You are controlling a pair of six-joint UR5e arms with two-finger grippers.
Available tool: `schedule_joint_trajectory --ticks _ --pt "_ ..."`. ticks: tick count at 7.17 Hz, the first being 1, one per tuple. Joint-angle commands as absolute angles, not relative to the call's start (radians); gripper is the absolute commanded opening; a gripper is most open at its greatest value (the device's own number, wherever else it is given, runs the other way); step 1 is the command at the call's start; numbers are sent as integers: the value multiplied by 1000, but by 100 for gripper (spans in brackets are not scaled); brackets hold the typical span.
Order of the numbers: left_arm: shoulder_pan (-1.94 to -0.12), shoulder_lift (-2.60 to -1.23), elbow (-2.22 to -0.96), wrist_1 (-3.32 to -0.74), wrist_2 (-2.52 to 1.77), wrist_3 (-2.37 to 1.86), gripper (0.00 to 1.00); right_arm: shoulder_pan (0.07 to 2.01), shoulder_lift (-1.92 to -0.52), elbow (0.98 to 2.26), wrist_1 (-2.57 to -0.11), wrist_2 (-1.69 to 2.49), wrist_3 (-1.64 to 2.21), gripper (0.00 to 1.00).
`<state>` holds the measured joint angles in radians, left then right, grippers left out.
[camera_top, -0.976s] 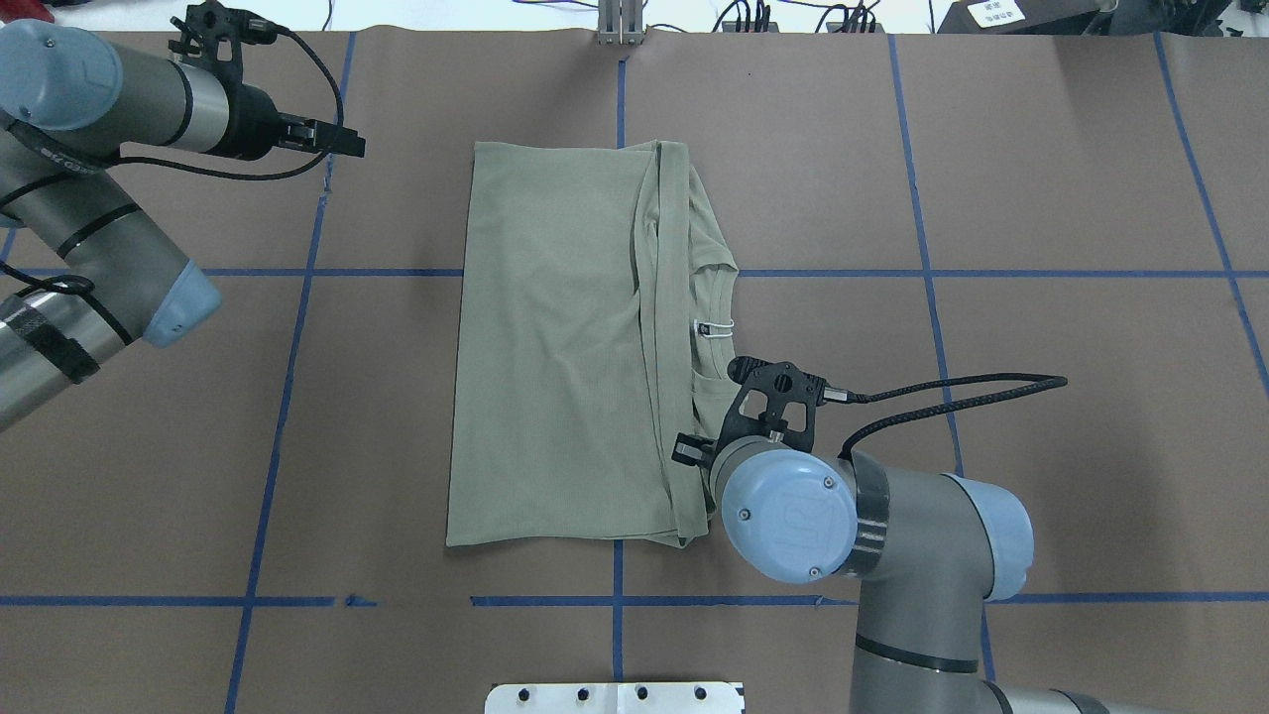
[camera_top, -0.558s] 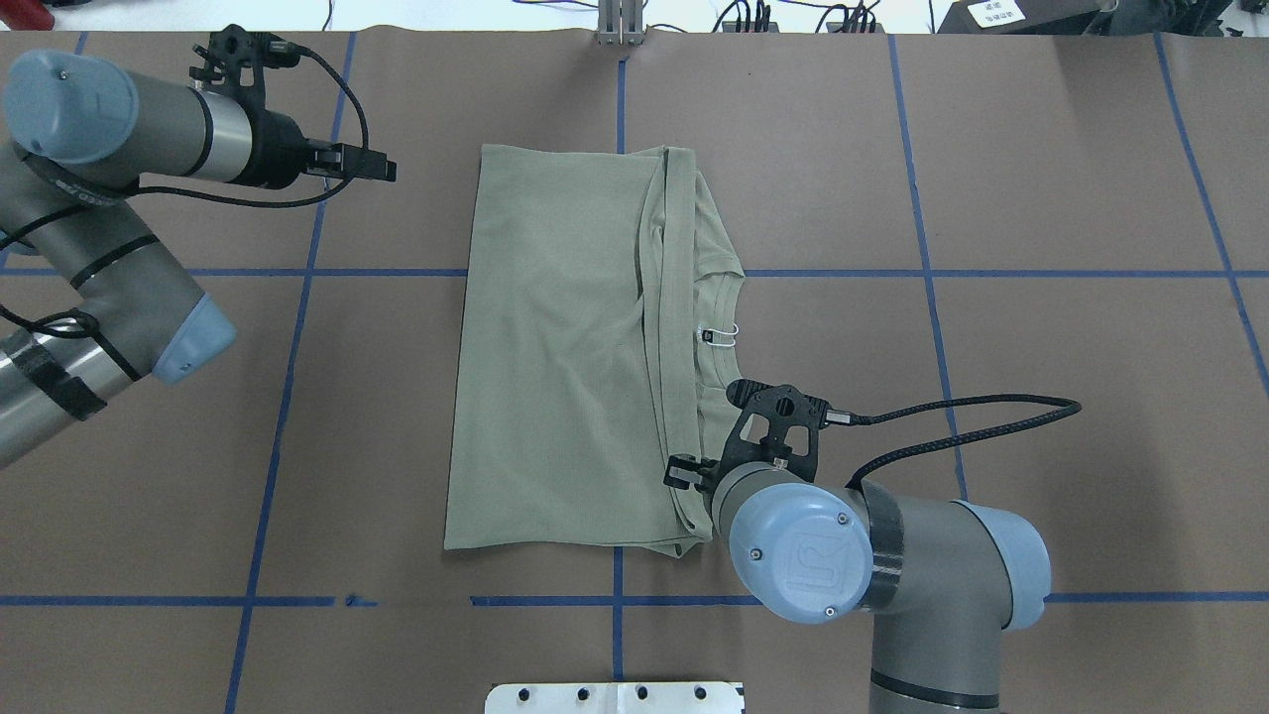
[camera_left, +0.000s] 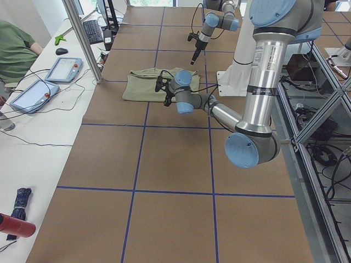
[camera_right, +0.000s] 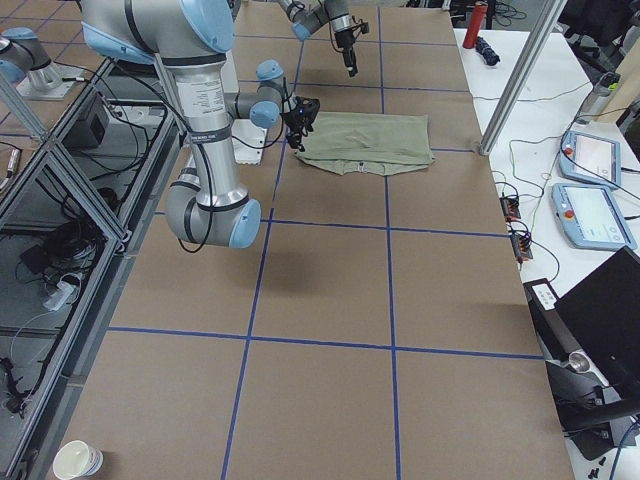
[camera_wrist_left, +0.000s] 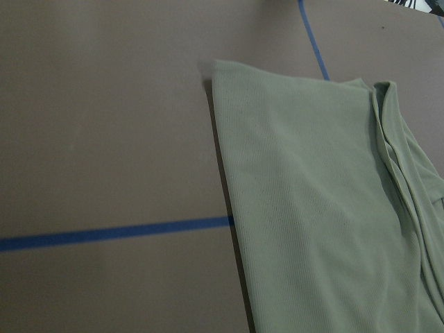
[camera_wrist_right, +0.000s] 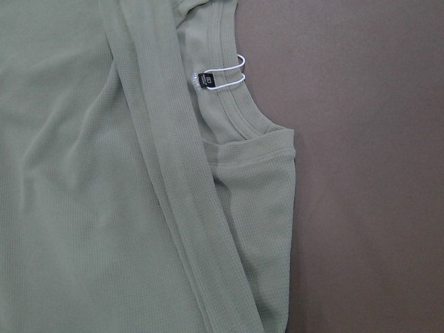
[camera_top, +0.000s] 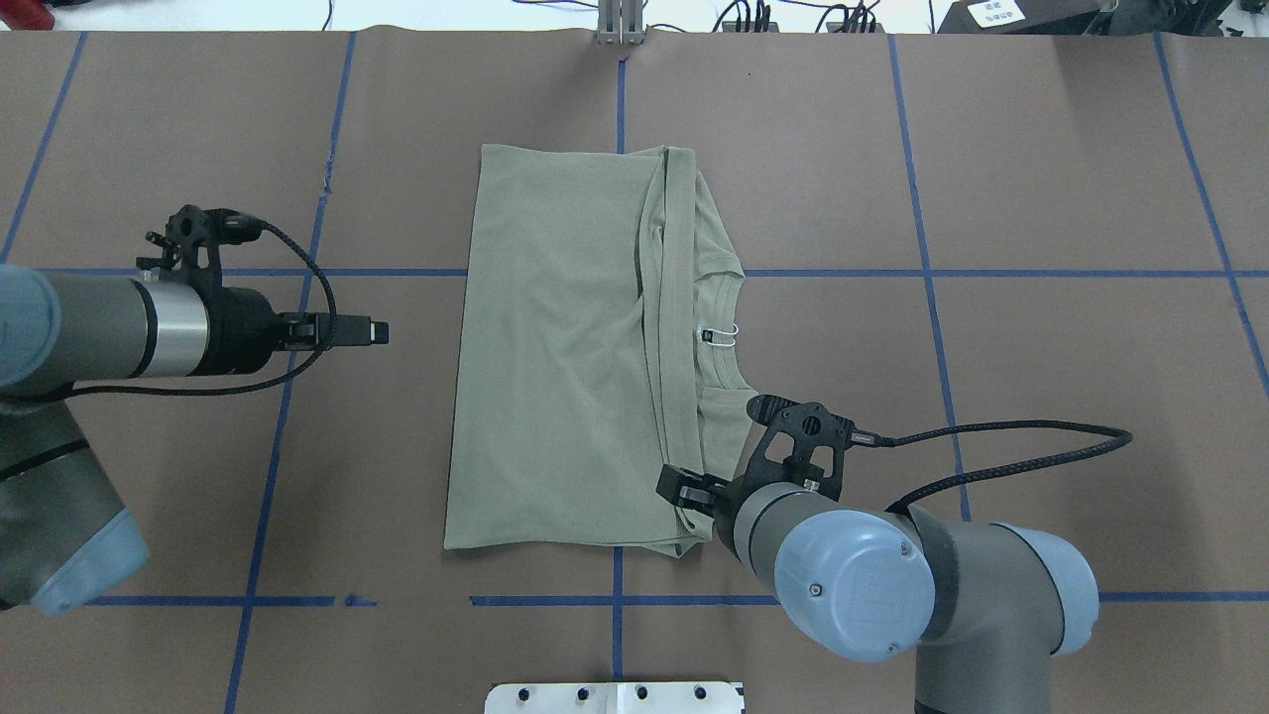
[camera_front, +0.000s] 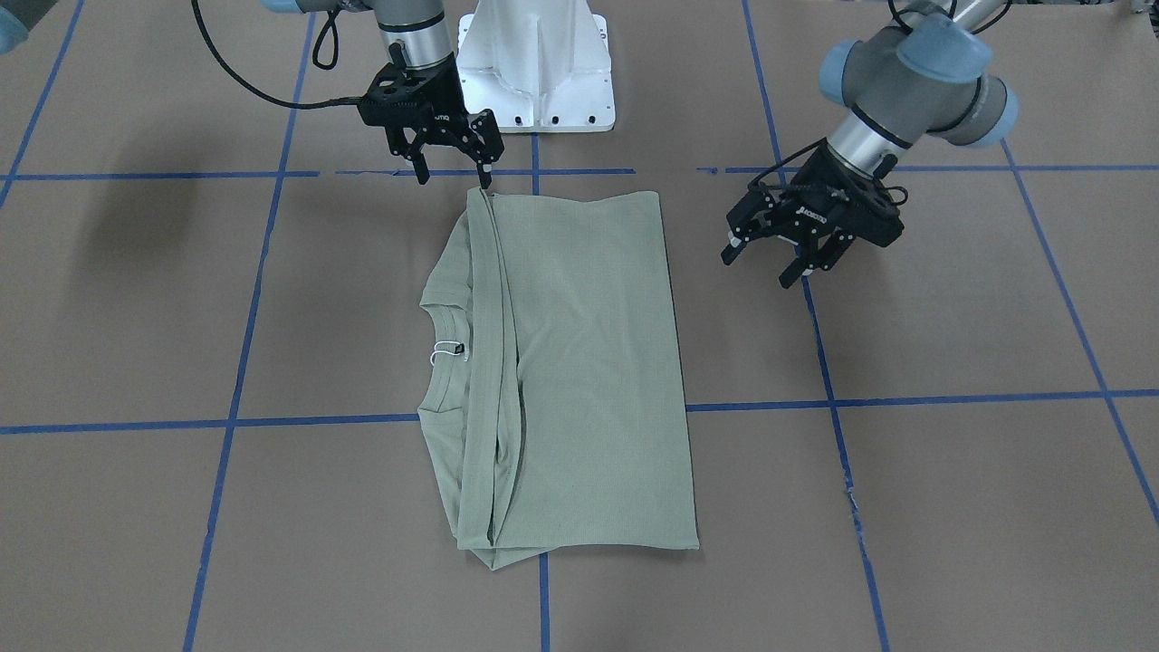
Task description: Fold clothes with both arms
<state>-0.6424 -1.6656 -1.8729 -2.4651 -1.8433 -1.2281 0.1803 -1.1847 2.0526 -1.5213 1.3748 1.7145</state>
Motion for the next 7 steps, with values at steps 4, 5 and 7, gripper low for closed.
schedule_joint_trajectory --ticks 4,5,7 --pt "-595 -1609 -1930 -2468 -1818 -1249 100 184 -1016 1947 -1795 1384 1190 77" --pt "-594 -1609 -1930 -2468 -1819 -1247 100 184 -1014 1924 -1789 1384 1070 68" --pt "-594 -1611 -1930 -2468 -1819 -1247 100 183 -993 1872 -1783 1388 985 60"
